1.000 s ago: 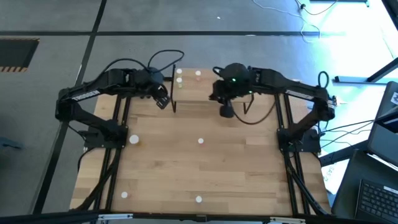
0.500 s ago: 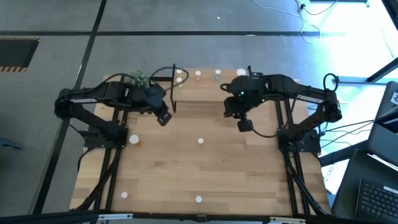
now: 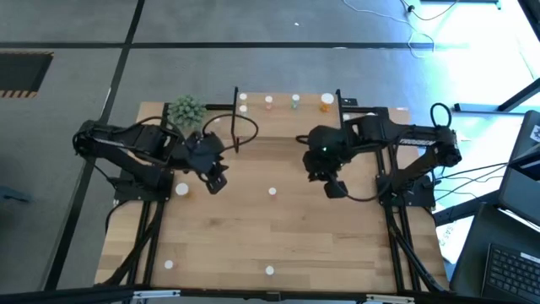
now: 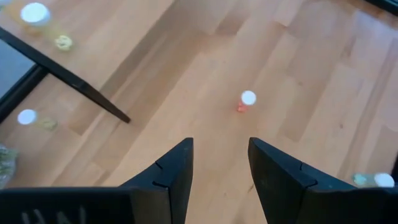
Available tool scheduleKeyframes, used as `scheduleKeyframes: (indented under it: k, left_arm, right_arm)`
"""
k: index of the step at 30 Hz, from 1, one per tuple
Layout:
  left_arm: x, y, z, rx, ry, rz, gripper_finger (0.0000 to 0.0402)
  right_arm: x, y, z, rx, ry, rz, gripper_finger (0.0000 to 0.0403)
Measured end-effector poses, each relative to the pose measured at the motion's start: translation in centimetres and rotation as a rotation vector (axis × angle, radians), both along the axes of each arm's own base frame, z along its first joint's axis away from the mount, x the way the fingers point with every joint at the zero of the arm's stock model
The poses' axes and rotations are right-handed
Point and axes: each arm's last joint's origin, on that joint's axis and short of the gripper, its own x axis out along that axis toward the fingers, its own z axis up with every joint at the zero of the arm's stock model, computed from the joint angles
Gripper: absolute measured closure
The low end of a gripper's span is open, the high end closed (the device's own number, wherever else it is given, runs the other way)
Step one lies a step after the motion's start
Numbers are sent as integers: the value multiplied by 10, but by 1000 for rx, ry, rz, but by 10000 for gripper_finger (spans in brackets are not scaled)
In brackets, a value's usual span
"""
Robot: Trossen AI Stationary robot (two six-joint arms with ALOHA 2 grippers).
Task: Pick and place medicine bottles onto shelf by color
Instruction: Put the top pink pill bottle on the shelf aligned with the other pink pill bottle
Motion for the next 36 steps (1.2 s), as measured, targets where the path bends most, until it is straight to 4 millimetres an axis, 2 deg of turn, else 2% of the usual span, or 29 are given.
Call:
scheduleKeyframes:
  k: [8,12,21,25,32,36]
  left_arm:
    - [-4,-17,0,2,0,-76,253]
    - [-5,-20,0,15,-2,-89,253]
    - [-7,-25,0,37,2,-124,253]
    - [-7,-25,0,40,3,-127,253]
    - [-6,-25,0,41,3,-125,253]
    - [-6,-25,0,41,3,-125,253]
  right_arm:
    - [21,24,-20,35,77,-103,361]
    - [34,27,-32,76,116,-186,360]
    - [49,24,-43,94,118,-171,355]
    - [50,17,-43,118,121,-202,329]
    - [54,13,-42,120,88,-211,259]
    - [54,12,-41,94,66,-160,234]
